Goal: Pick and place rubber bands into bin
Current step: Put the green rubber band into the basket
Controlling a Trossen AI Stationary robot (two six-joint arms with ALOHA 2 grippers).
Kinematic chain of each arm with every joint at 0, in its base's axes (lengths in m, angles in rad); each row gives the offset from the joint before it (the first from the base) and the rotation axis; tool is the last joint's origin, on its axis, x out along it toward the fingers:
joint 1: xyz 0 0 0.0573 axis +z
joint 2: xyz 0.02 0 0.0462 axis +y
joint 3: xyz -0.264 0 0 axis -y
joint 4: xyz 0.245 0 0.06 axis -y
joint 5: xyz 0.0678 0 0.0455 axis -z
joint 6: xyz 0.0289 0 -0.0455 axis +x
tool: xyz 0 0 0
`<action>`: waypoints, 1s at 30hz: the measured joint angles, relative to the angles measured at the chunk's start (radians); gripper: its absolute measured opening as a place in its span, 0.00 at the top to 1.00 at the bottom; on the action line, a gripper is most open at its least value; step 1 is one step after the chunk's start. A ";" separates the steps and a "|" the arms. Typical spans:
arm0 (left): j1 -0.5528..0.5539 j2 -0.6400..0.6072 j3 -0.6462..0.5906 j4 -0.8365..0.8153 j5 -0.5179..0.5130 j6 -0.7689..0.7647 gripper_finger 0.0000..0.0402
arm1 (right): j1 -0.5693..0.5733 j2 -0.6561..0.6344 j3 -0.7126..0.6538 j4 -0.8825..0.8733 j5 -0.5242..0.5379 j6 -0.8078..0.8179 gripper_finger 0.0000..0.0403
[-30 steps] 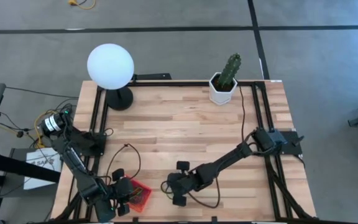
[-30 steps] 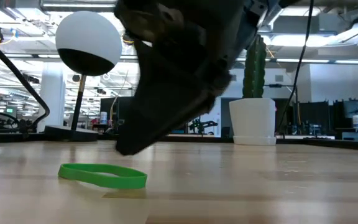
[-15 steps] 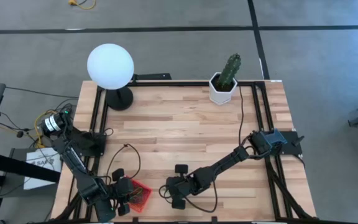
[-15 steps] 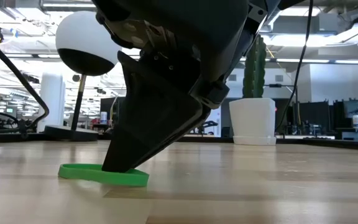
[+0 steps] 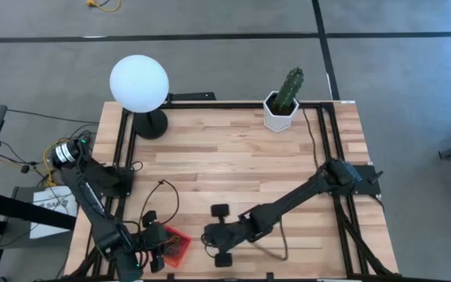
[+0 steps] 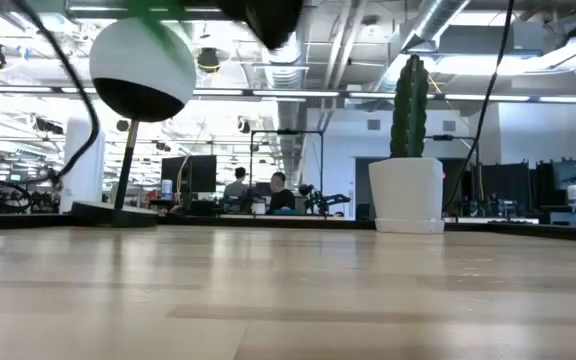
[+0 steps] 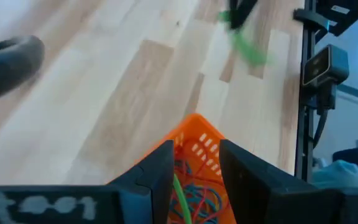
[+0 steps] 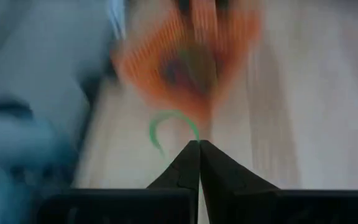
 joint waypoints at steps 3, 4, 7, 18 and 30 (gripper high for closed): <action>0.000 -0.020 0.043 -0.106 -0.029 0.016 0.70 | -0.015 -0.028 0.013 0.163 0.033 -0.074 1.00; -0.001 -0.024 0.055 -0.145 -0.048 0.010 0.70 | -0.022 -0.022 0.017 0.234 0.022 -0.091 1.00; -0.010 -0.040 0.077 -0.272 -0.111 -0.028 0.70 | -0.037 0.022 0.043 0.414 -0.079 -0.148 1.00; -0.040 -0.098 0.081 -0.766 -0.215 -0.407 0.70 | -0.064 0.305 0.322 0.426 -0.086 -0.196 1.00; -0.040 -0.072 0.081 -0.782 -0.204 -0.404 0.70 | -0.092 0.427 0.467 0.240 -0.144 -0.101 0.92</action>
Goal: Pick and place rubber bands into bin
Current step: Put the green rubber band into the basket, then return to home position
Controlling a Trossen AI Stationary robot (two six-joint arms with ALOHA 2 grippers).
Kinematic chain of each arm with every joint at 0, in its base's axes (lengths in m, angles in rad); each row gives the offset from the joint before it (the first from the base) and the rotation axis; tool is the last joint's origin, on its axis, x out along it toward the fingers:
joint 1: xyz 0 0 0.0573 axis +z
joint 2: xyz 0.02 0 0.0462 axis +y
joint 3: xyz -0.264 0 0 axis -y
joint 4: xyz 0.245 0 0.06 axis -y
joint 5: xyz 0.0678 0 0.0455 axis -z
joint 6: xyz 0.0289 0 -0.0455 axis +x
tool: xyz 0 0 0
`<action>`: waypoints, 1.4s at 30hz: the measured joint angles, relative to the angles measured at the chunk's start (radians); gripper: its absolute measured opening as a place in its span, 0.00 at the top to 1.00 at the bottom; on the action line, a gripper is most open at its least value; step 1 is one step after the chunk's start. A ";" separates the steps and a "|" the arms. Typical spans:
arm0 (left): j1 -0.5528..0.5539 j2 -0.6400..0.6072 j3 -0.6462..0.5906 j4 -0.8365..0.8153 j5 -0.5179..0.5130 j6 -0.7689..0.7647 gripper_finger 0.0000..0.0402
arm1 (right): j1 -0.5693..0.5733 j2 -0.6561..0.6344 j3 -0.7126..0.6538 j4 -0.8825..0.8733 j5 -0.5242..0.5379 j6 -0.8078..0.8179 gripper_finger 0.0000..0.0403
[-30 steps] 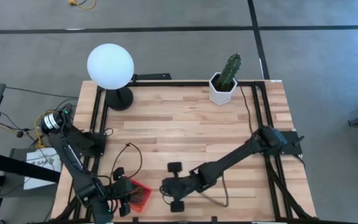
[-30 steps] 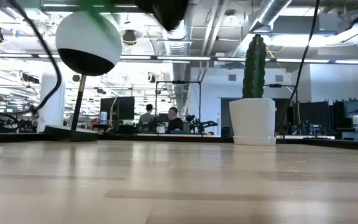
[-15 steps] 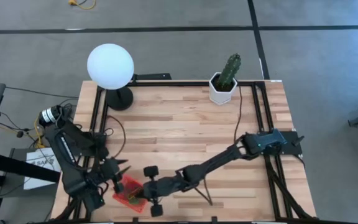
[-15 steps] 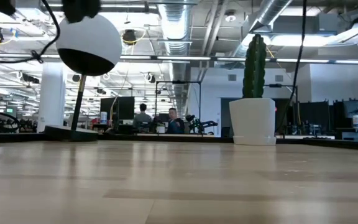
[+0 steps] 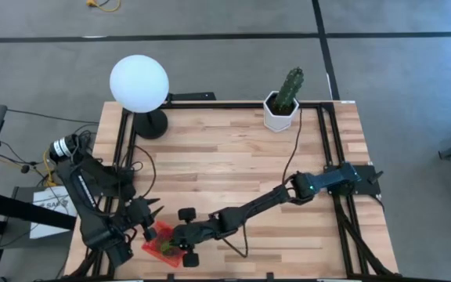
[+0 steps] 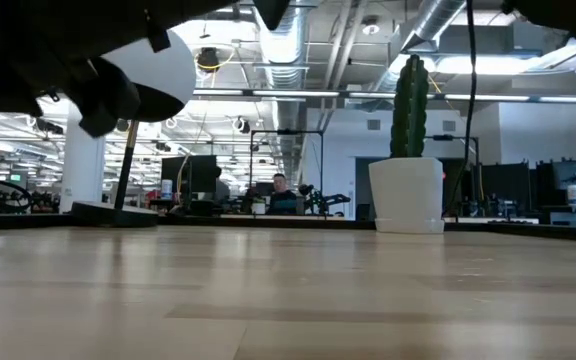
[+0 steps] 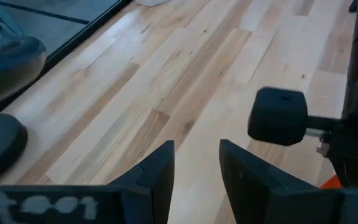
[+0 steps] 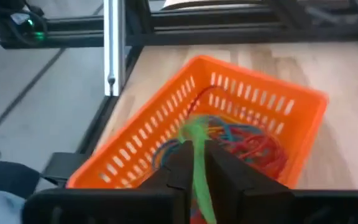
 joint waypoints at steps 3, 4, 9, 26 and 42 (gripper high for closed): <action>0.001 0.007 0.000 -0.006 0.001 0.012 0.70 | 0.000 -0.001 0.004 -0.003 0.002 -0.057 0.87; 0.003 0.009 0.000 -0.008 0.000 0.019 0.70 | 0.001 -0.002 0.004 -0.003 0.002 -0.063 0.85; 0.004 0.010 0.000 -0.006 -0.001 0.040 0.70 | 0.001 -0.003 0.004 -0.008 0.002 -0.021 0.78; 0.111 -0.115 0.013 -0.155 -0.083 0.165 0.70 | -0.018 -0.353 0.168 -1.012 -0.002 0.055 0.75; 0.101 -0.766 -0.294 0.280 0.020 0.400 0.70 | 0.149 -0.696 0.095 -1.230 0.242 0.133 0.75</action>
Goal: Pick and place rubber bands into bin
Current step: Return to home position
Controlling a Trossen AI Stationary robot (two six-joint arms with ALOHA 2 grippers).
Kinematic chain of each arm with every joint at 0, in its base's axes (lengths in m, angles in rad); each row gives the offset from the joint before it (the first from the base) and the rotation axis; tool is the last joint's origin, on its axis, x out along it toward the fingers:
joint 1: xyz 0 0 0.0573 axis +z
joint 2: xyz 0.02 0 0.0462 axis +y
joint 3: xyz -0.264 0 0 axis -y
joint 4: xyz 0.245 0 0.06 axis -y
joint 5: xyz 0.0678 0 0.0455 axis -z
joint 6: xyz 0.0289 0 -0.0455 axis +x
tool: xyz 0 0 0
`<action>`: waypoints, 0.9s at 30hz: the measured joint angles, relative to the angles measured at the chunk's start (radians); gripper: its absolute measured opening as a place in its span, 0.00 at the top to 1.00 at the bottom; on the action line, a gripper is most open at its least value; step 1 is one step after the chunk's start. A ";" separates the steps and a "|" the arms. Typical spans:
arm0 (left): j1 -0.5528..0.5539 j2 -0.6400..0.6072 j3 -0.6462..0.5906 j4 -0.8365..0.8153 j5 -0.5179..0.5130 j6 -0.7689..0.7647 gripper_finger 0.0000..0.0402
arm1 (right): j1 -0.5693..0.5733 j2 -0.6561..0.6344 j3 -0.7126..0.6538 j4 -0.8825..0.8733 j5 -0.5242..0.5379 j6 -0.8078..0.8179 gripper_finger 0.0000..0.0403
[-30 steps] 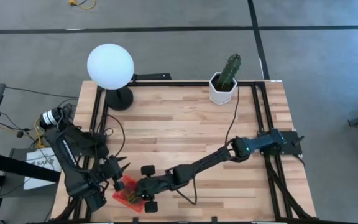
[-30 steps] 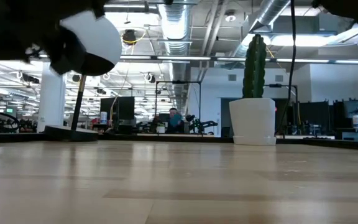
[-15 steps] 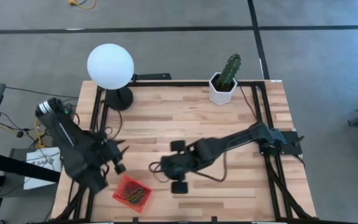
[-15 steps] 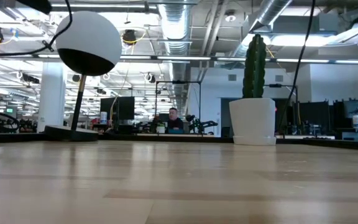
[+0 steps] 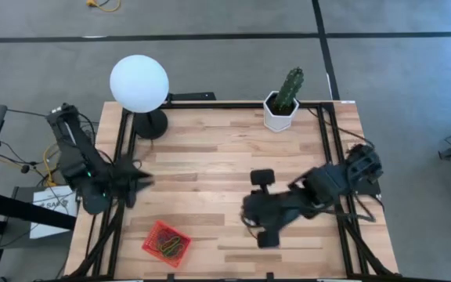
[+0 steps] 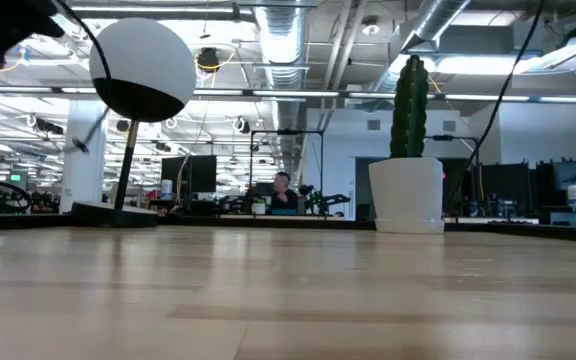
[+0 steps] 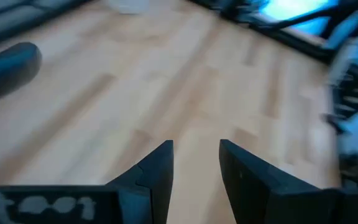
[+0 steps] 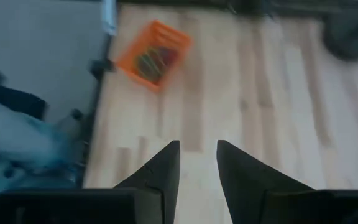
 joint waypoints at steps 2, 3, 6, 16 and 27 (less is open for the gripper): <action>-0.038 -0.019 -0.100 0.187 -0.018 0.056 0.70 | 0.034 -0.044 -0.083 0.096 -0.001 -0.015 0.75; -0.056 -0.029 -0.144 0.273 -0.023 0.083 0.70 | 0.048 -0.061 -0.132 0.145 -0.003 -0.015 0.75; -0.101 -0.055 -0.231 0.432 -0.025 0.141 0.70 | 0.080 -0.127 -0.306 0.298 -0.007 0.014 0.75; -0.157 -0.307 -0.295 0.351 -0.110 0.154 0.70 | 0.142 -0.518 -0.886 0.824 -0.005 0.064 0.75; -0.092 -0.381 -0.623 1.292 -0.033 0.741 0.70 | 0.038 -0.745 -1.475 1.467 -0.272 -0.072 0.75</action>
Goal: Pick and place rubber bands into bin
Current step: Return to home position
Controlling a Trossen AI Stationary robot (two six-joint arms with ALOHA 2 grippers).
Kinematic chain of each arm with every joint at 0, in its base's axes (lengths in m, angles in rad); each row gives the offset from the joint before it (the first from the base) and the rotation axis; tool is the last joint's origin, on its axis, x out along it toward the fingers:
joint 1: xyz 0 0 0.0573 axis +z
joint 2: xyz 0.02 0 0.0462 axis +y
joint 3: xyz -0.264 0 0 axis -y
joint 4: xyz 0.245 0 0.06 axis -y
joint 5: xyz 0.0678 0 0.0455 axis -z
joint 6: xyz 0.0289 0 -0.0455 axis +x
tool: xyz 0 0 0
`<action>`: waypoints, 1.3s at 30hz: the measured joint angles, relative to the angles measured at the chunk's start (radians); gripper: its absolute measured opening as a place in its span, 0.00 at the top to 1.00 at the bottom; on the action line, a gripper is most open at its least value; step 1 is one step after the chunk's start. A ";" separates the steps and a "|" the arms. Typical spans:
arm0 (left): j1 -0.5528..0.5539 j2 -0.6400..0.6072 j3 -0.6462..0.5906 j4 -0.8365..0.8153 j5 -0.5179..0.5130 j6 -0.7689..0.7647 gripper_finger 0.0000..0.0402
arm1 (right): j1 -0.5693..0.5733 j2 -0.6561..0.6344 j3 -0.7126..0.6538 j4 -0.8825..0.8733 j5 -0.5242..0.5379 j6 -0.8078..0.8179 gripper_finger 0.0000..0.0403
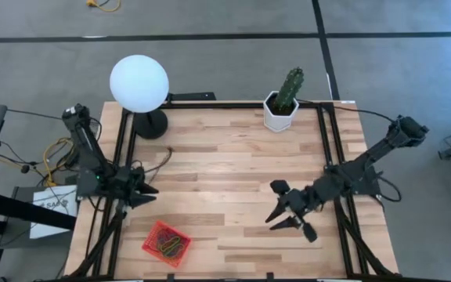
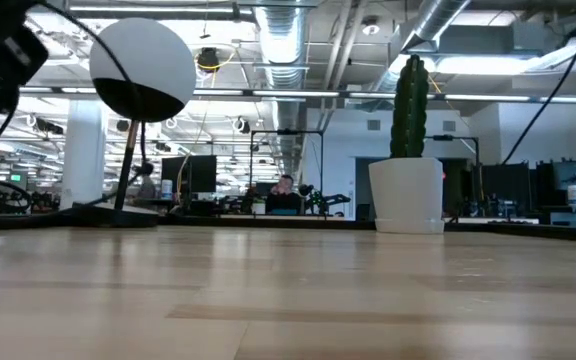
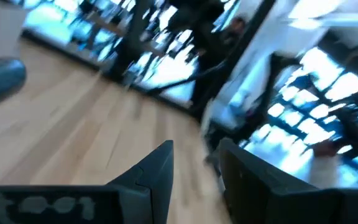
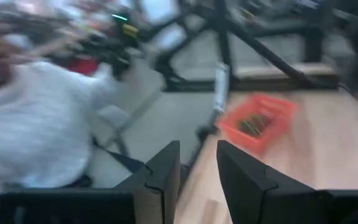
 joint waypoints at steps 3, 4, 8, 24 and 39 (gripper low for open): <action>0.085 0.002 -0.059 0.225 0.120 0.159 0.70 | -0.085 -0.061 -0.109 0.145 -0.164 -0.039 0.75; 0.119 0.001 -0.065 0.250 0.160 0.194 0.70 | -0.117 -0.084 -0.135 0.149 -0.187 -0.038 0.75; 0.260 0.001 -0.046 0.232 0.182 0.266 0.70 | -0.234 -0.166 -0.194 0.084 -0.198 0.018 0.75; 0.556 -0.079 -0.055 0.101 0.396 0.327 0.70 | -0.361 -0.505 -0.350 0.003 -0.205 -0.065 0.75; 0.560 -0.102 -0.187 0.296 0.370 0.391 0.70 | -0.383 -0.630 -0.555 0.142 -0.205 -0.018 0.75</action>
